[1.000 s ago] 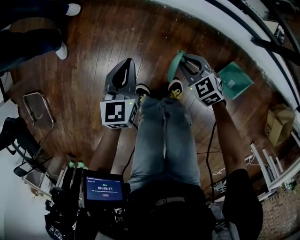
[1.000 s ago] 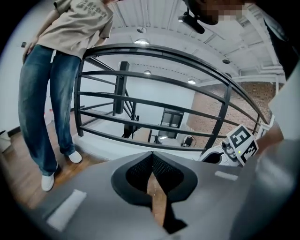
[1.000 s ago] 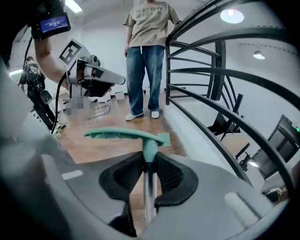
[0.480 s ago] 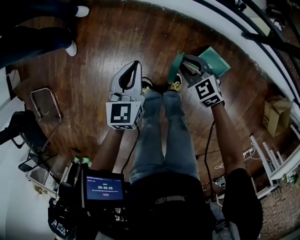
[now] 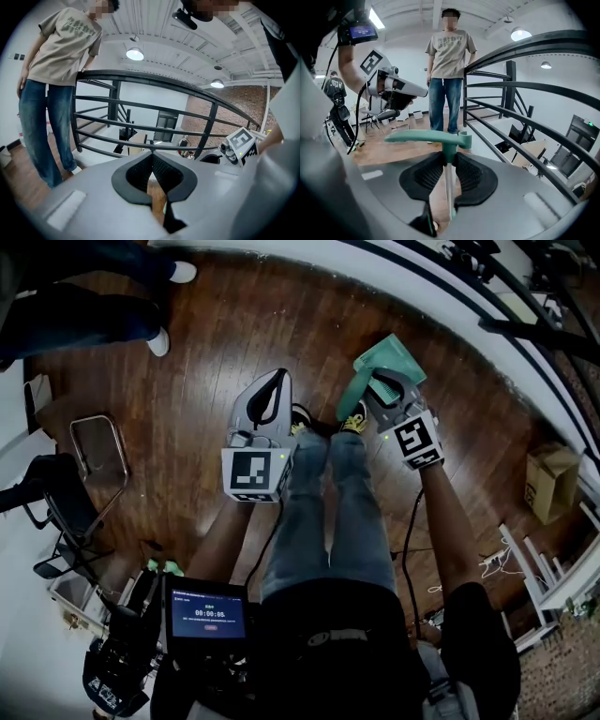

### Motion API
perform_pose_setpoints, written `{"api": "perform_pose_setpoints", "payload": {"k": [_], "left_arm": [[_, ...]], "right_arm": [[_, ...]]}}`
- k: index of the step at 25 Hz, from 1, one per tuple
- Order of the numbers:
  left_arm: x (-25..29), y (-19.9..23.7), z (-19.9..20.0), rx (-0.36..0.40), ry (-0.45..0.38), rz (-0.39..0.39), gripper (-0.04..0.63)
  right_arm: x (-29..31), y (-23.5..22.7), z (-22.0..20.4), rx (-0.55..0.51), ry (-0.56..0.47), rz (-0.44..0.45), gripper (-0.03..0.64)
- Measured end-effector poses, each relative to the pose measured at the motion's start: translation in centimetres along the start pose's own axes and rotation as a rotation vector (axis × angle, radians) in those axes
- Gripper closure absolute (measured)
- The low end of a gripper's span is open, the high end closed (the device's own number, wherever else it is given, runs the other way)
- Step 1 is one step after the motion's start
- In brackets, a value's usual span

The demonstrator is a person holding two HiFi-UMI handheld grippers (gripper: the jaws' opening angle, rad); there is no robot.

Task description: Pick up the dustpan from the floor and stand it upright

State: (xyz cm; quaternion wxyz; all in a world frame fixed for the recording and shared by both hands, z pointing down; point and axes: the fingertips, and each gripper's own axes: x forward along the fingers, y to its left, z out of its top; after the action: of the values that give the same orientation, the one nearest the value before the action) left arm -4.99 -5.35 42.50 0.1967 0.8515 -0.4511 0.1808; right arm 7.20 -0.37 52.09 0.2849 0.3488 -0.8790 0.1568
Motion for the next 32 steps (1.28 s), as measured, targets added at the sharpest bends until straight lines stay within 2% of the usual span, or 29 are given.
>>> {"api": "perform_pose_setpoints", "payload": {"k": [3, 8, 12, 17, 21, 25, 32], "left_arm": [[-0.8, 0.3, 0.4, 0.006, 0.002, 0.003, 0.575], [-1.7, 0.6, -0.2, 0.022, 0.003, -0.012, 0.575], [-1.5, 0.5, -0.2, 0.025, -0.014, -0.020, 0.575], [-2.1, 1.1, -0.8, 0.019, -0.018, -0.013, 0.575], [-3.3, 2.1, 0.4, 0.018, -0.009, 0.004, 0.575], [-4.5, 2.5, 2.4, 0.026, -0.023, 0.012, 0.575], [-6.8, 0.5, 5.3, 0.078, -0.073, -0.018, 0.575]], "right_arm": [[-0.9, 0.6, 0.0, -0.025, -0.026, -0.017, 0.531], [-1.7, 2.4, -0.4, 0.020, -0.030, -0.012, 0.529], [-0.1, 3.4, 0.7, 0.006, -0.081, 0.009, 0.526], [1.3, 2.5, 1.1, 0.056, -0.120, -0.031, 0.526], [2.0, 1.9, 0.8, 0.092, -0.074, -0.019, 0.518], [2.1, 2.0, 0.0, 0.125, -0.007, 0.021, 0.448], [-1.8, 0.6, -1.6, 0.100, 0.114, -0.003, 0.446]]}}
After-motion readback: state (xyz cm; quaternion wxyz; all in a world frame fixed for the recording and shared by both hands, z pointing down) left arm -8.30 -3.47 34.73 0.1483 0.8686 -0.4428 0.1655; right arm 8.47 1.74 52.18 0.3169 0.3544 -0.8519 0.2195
